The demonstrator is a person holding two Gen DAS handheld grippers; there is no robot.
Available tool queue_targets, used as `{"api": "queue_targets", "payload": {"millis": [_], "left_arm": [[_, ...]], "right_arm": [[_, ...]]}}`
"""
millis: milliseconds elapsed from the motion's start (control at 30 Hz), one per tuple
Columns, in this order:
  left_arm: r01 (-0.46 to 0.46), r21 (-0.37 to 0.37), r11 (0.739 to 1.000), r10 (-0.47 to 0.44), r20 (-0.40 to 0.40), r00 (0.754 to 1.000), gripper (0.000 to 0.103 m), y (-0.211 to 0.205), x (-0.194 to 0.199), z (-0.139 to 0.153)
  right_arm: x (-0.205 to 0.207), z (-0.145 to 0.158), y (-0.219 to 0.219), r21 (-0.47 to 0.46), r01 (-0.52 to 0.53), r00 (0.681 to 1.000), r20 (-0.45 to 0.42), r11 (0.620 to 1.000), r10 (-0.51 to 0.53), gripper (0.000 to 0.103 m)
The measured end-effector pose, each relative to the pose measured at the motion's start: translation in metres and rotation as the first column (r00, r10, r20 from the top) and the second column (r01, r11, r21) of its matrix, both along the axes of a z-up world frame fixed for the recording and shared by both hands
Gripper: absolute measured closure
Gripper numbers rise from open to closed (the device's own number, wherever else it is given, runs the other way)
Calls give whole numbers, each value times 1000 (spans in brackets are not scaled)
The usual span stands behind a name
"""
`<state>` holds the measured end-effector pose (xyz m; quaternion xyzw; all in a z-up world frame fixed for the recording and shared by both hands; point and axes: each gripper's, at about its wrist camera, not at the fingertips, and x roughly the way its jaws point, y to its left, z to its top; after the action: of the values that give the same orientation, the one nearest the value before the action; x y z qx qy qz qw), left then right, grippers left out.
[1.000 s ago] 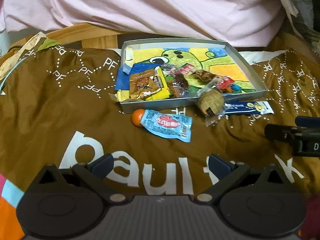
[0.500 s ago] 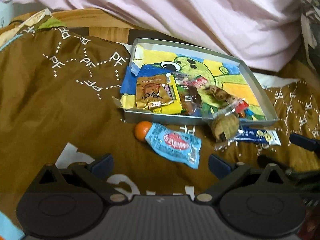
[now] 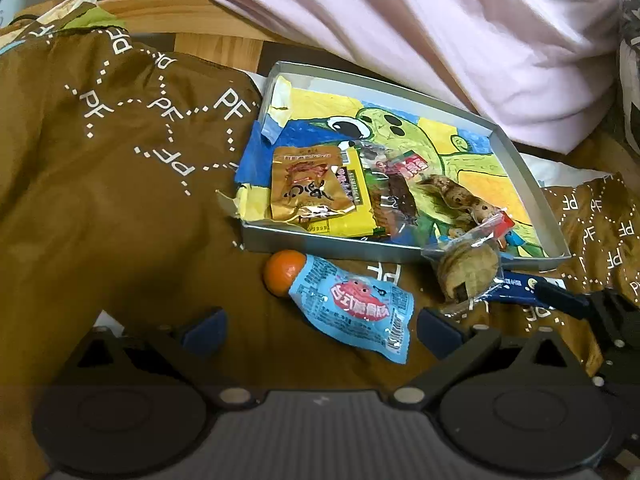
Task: Organize snacks
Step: 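Grasp the round cracker with the right tool while the left tool grasps the blue pouch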
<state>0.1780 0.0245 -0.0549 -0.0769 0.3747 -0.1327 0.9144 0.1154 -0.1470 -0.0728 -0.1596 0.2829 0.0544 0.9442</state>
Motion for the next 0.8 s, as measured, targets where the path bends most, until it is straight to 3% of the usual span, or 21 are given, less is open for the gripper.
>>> {"api": "queue_targets", "payload": {"millis": [267, 400, 633, 800], "left_arm": [[-6, -30, 1000, 6, -13, 1000, 0, 4, 8, -4], [-6, -32, 999, 5, -15, 1000, 0, 4, 9, -6], [10, -18, 1000, -11, -12, 1000, 0, 3, 7, -6], [15, -40, 999, -16, -26, 1000, 0, 2, 9, -7]], "right_arm": [[28, -14, 0, 21, 21, 1000, -16, 1000, -21, 21], [35, -13, -4, 46, 53, 999, -5, 998, -53, 36], [31, -3, -11, 71, 53, 998, -20, 996, -52, 39], [14, 21, -15, 61, 39, 999, -37, 997, -36, 39]]}}
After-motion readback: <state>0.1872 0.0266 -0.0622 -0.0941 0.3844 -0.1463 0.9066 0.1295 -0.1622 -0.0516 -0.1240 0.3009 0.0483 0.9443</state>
